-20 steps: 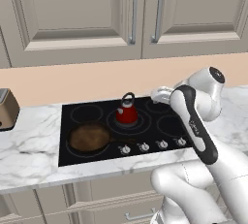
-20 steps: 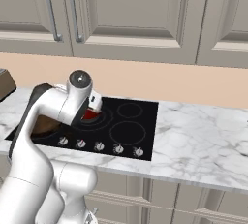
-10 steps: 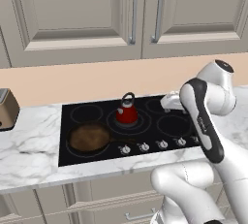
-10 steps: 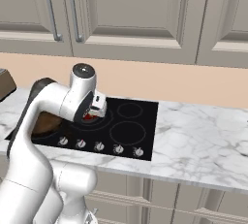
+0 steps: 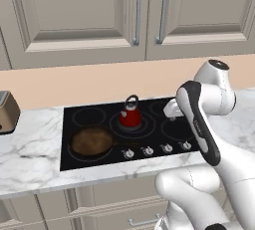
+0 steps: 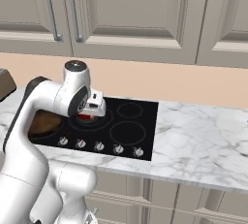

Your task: Pick the kettle from the counter and place it on a stove burner. Then turn the burner on.

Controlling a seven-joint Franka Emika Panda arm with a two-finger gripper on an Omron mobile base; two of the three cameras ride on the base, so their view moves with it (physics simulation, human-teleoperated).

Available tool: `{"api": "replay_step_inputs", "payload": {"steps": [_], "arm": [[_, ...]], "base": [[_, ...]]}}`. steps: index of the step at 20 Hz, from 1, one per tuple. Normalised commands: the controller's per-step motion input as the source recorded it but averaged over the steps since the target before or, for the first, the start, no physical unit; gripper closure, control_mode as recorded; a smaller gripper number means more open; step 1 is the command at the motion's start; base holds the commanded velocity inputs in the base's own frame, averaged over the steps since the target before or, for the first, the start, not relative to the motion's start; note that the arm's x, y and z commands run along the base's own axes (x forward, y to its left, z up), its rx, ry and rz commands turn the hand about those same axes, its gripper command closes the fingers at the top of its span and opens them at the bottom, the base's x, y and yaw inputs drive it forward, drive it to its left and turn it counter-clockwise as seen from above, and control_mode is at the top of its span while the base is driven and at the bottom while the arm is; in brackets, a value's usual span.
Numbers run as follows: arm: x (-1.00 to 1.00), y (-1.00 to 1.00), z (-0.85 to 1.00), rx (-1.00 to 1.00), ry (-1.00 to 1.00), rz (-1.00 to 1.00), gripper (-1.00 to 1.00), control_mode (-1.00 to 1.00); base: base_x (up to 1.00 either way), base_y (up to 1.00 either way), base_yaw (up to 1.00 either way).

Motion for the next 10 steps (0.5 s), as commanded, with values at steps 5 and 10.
{"api": "replay_step_inputs", "payload": {"steps": [5,10], "arm": [[-0.21,-0.09,-0.41,0.0,-0.04,0.01,-1.0,-1.0],[-0.14,-0.13,-0.31,0.0,-0.02,0.0,-1.0,-1.0]], "base": [[0.0,0.0,0.0],[0.0,0.0,0.0]]}}
